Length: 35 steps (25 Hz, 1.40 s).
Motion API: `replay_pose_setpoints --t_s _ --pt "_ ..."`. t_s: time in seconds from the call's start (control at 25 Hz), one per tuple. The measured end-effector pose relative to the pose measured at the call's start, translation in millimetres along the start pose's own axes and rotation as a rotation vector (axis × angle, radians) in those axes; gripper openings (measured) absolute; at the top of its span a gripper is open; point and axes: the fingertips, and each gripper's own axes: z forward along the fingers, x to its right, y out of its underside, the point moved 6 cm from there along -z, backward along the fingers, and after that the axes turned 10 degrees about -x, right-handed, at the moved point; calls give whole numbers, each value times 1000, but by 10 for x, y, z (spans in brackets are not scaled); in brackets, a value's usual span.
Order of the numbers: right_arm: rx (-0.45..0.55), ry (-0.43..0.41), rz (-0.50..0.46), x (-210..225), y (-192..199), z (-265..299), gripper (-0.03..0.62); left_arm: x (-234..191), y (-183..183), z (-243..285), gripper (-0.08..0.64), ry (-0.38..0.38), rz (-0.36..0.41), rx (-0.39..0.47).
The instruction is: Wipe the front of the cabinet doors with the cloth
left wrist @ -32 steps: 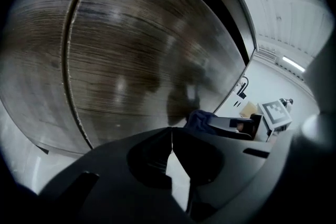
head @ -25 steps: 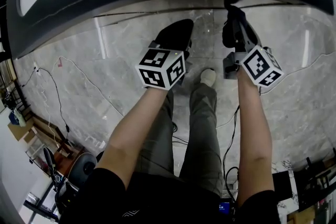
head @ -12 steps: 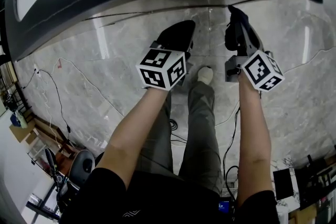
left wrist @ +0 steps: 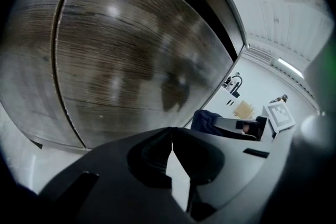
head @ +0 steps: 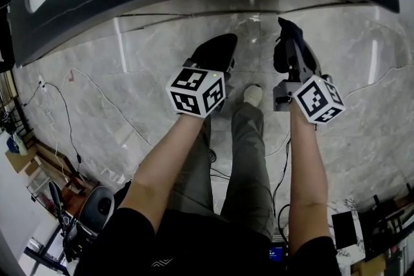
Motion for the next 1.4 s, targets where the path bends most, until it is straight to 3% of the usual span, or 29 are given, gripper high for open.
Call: replay_pose_setpoints --t_s 0.4,0.76,1.4 --pt "-30 -49 -30 -702 343 97 84 -366 124 -654 9 -23 -34 31" --pt "-48 -95 -59 -1146 443 84 84 -433 146 -1031 9 -24 -62 60" --pt "-123 -169 -155 -2372 666 60 84 -895 31 -2224 9 -99 -128 148"
